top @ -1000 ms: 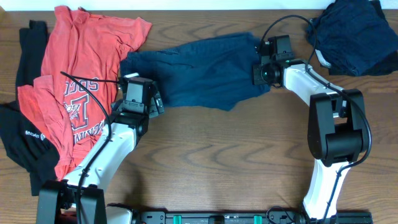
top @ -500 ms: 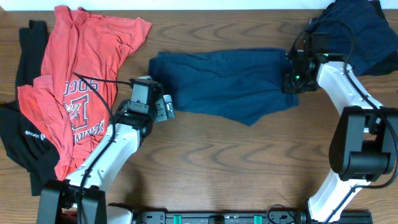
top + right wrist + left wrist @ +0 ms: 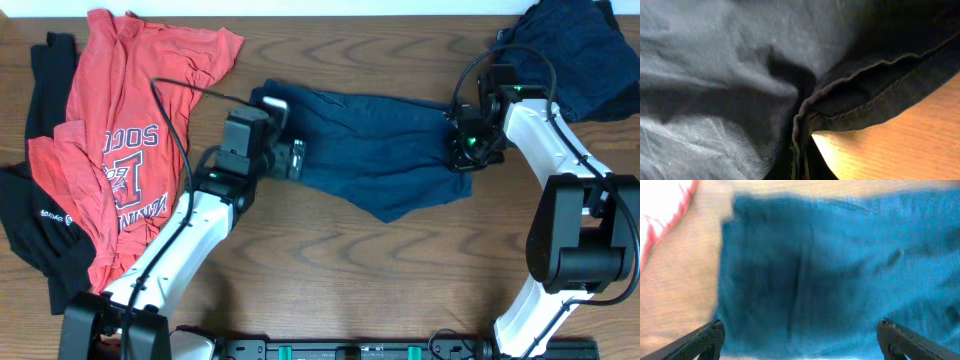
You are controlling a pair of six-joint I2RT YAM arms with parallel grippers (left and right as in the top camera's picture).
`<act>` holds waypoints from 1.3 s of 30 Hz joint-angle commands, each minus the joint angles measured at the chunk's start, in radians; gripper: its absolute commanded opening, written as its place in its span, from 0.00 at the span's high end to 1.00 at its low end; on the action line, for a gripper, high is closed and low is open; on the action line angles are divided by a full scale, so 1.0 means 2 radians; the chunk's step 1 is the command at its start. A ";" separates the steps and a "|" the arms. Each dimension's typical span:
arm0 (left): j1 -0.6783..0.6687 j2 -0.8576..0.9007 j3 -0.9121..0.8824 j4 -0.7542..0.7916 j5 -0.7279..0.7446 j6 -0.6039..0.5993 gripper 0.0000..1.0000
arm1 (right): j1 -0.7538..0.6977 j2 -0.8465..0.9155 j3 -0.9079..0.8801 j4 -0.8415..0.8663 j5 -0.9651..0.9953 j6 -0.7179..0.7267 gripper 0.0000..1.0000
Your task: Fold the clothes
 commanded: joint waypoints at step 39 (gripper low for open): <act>0.021 0.090 0.009 -0.007 0.002 -0.042 0.89 | -0.038 -0.004 -0.001 0.159 -0.064 0.084 0.31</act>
